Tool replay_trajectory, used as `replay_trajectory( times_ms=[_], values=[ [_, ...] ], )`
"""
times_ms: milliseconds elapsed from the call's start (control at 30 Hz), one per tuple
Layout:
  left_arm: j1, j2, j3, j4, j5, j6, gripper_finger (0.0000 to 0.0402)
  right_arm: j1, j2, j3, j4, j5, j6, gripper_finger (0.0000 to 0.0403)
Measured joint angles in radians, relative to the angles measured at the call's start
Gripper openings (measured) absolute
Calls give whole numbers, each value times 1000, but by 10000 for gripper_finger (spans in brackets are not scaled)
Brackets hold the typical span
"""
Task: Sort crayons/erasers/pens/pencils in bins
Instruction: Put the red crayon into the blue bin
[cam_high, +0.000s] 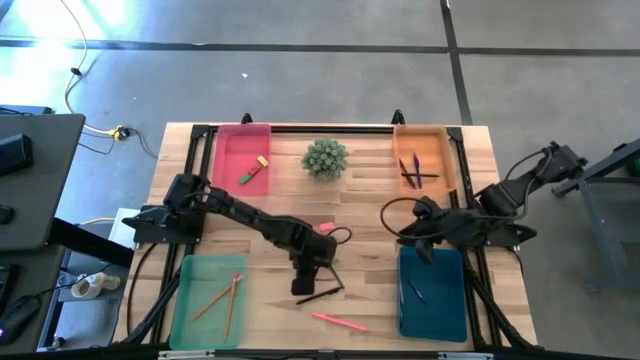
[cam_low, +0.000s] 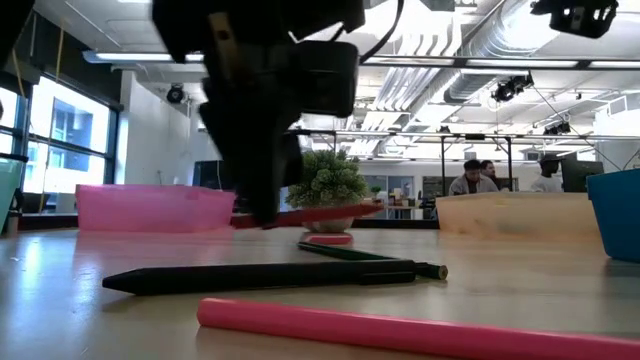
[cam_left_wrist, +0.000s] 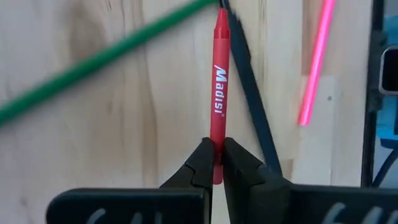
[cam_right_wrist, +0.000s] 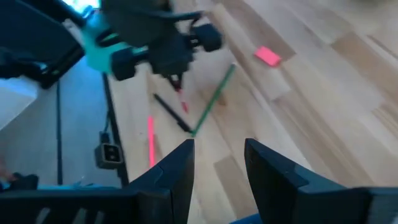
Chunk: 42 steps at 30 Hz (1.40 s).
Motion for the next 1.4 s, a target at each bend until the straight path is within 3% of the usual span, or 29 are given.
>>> replay_trajectory(
  times_ms=[533,700,1033,1400],
  values=[
    [177,-1,1,280,163,104,1,27,4,0,107,114,-23,134],
    [234,-1,1,452,224,25,1,27,4,0,117,166,-23,134],
    [284,-1,2,837,311,-174,1,26,-30,0,137,383,-14,134],
    [285,-2,2,1120,264,-328,1,24,-42,0,234,418,-26,134]
  ],
)
